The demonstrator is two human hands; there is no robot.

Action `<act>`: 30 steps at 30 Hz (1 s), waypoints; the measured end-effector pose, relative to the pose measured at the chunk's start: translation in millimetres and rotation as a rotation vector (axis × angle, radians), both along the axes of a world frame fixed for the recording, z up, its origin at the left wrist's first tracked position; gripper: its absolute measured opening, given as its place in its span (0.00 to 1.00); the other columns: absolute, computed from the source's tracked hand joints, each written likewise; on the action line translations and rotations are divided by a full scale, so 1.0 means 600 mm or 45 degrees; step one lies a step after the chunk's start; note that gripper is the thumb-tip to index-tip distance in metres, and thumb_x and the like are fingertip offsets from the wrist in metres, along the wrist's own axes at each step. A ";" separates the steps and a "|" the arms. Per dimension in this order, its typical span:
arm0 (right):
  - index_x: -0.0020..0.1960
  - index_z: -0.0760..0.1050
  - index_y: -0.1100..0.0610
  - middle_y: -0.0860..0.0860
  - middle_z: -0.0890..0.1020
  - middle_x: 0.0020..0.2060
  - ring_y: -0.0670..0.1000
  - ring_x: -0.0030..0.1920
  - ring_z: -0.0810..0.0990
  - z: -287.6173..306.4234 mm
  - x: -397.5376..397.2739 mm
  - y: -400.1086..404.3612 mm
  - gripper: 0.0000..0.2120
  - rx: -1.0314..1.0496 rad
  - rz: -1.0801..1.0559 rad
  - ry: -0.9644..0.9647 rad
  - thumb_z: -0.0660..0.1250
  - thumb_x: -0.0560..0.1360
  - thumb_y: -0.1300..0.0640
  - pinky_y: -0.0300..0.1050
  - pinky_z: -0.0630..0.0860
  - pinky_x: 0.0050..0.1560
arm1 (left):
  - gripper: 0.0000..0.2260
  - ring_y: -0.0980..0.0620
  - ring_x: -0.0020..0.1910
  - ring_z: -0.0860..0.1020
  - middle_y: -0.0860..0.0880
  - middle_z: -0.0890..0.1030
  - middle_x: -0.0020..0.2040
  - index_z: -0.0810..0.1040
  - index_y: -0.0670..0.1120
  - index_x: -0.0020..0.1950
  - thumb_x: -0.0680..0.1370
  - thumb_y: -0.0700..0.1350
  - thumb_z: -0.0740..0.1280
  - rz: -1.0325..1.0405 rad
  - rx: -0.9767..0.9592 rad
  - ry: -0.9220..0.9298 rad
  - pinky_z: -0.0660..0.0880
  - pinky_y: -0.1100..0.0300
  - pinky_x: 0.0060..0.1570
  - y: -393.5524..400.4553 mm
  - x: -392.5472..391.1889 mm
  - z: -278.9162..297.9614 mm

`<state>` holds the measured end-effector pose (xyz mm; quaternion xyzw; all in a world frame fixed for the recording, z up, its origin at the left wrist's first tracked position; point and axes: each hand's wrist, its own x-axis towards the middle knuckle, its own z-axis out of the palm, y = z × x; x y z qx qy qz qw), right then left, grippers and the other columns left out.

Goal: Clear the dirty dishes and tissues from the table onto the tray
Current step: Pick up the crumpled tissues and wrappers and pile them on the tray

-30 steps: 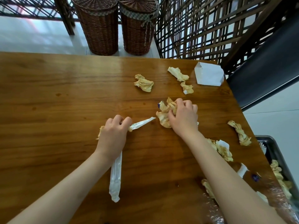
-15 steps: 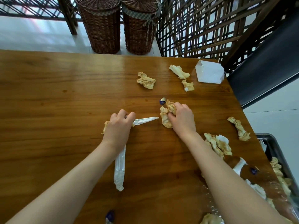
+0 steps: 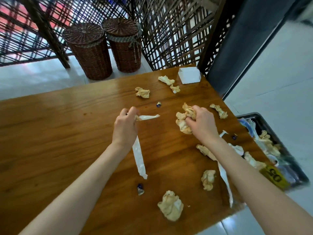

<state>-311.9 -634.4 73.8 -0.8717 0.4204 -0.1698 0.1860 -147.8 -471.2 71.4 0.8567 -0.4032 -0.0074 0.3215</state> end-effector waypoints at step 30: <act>0.52 0.75 0.58 0.55 0.78 0.44 0.54 0.46 0.75 0.043 -0.657 -0.269 0.08 0.149 -0.403 -0.065 0.66 0.73 0.60 0.45 0.69 0.45 | 0.13 0.51 0.46 0.69 0.46 0.73 0.49 0.74 0.45 0.53 0.75 0.29 0.60 -0.155 -0.107 0.238 0.65 0.65 0.43 -0.411 -0.592 0.053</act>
